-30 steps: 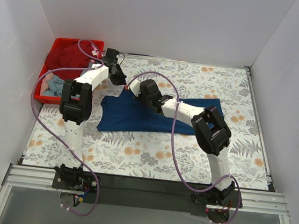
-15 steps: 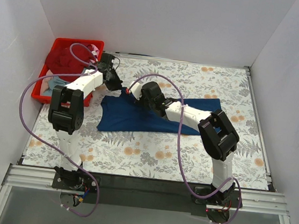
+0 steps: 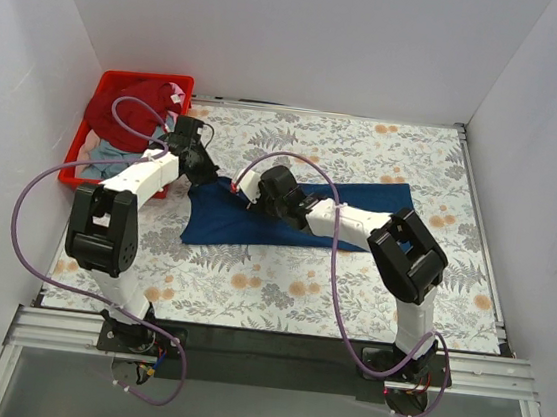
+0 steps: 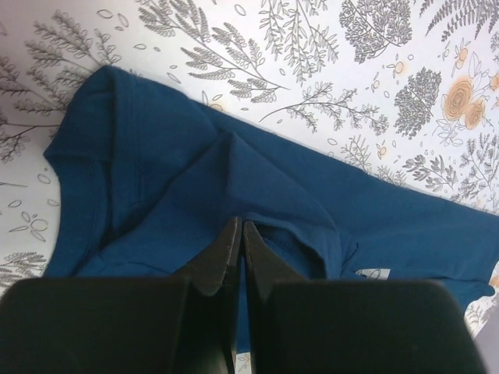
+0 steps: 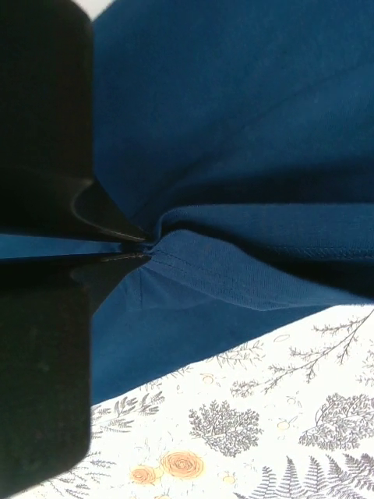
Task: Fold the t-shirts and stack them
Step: Fold the tshirt
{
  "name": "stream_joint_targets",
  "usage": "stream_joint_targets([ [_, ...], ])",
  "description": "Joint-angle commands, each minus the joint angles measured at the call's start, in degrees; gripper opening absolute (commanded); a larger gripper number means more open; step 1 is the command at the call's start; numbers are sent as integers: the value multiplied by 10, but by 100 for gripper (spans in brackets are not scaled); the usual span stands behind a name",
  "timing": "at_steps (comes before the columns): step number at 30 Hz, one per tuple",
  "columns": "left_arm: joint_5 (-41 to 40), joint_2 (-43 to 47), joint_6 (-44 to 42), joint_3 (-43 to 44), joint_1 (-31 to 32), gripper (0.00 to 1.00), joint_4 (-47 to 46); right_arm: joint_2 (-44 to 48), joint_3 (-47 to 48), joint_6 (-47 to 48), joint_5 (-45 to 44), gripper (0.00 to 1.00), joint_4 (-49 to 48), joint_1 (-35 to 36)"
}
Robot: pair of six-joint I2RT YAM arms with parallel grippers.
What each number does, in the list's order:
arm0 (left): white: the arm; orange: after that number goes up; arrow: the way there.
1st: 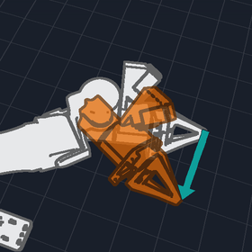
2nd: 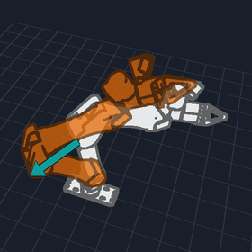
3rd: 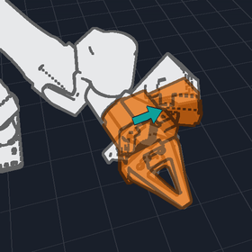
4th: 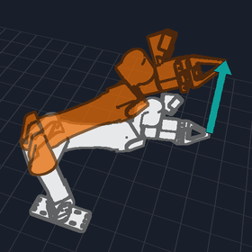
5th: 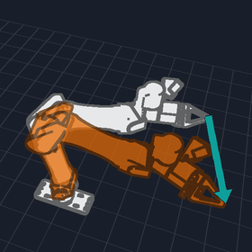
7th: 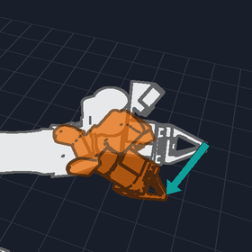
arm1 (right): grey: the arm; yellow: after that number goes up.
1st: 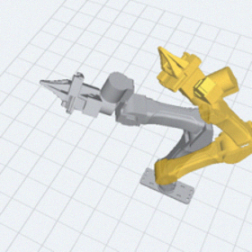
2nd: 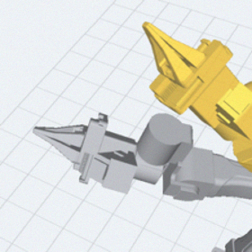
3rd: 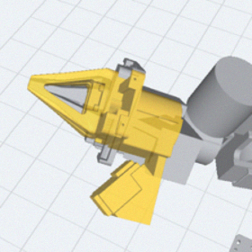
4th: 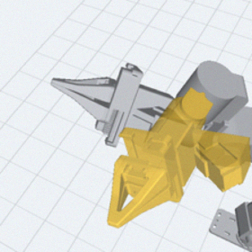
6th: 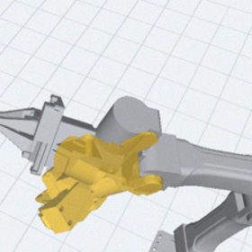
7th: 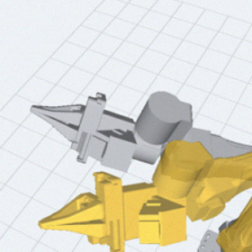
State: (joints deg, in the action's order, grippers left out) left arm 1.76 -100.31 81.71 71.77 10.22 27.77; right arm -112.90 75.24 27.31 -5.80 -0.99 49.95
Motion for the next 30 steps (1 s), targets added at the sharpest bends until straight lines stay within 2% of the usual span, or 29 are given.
stream_joint_targets([
  [1,-33,44,3,-22,-3,0,-13,40,-10,-7,11,14,-1,4],
  [12,-20,52,5,-89,-2,0,-34,50,-40,-19,38,14,9,8],
  [16,-19,61,0,-102,-2,1,-35,48,-37,-28,53,20,35,9],
  [21,-27,95,-8,-122,-2,13,-32,67,-42,-44,73,34,63,10],
  [26,-53,150,-28,-146,-2,30,-25,108,-43,-52,75,38,81,11],
  [30,-48,178,-36,-149,-1,32,-26,110,-23,-79,78,39,80,5],
])
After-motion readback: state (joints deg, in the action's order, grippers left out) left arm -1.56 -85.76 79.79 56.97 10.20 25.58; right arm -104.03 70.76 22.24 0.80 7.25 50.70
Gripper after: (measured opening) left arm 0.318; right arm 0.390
